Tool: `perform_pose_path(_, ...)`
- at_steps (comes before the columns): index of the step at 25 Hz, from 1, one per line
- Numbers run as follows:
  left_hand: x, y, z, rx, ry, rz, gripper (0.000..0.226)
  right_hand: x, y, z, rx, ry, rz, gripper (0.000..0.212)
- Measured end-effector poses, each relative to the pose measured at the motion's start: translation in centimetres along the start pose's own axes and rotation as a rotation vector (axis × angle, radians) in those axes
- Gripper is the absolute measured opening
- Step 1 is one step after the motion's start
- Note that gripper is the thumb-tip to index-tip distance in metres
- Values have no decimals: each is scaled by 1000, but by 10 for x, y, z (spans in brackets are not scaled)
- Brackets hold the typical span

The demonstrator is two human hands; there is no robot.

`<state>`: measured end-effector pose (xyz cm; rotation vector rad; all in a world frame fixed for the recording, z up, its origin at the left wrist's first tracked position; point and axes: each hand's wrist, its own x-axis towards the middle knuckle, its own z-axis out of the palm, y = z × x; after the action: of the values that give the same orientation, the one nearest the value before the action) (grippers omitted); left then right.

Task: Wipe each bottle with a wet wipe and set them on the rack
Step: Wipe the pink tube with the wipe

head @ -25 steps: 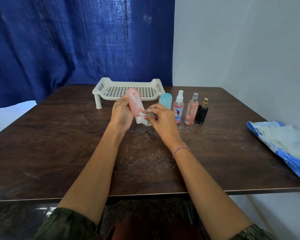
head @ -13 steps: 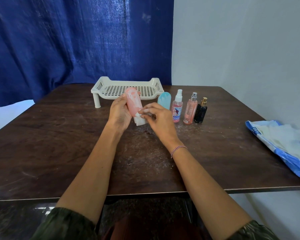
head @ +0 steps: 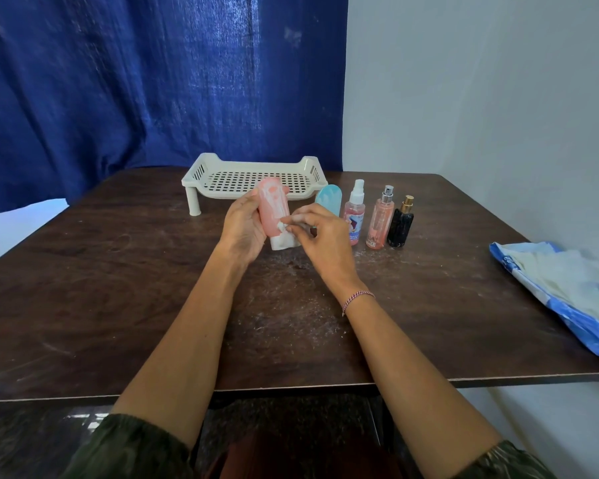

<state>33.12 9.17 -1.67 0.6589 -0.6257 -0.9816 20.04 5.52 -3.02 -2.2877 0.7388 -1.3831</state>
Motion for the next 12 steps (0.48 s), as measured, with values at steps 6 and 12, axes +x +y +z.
perform_pose_path(6, -1, 0, -3, -14, -24, -1, 34, 2, 4, -1, -7, 1, 78, 19)
perform_pose_path(12, -1, -3, 0, 71, -72, -48, 39, 2, 3, -2, -23, 49, 89, 21)
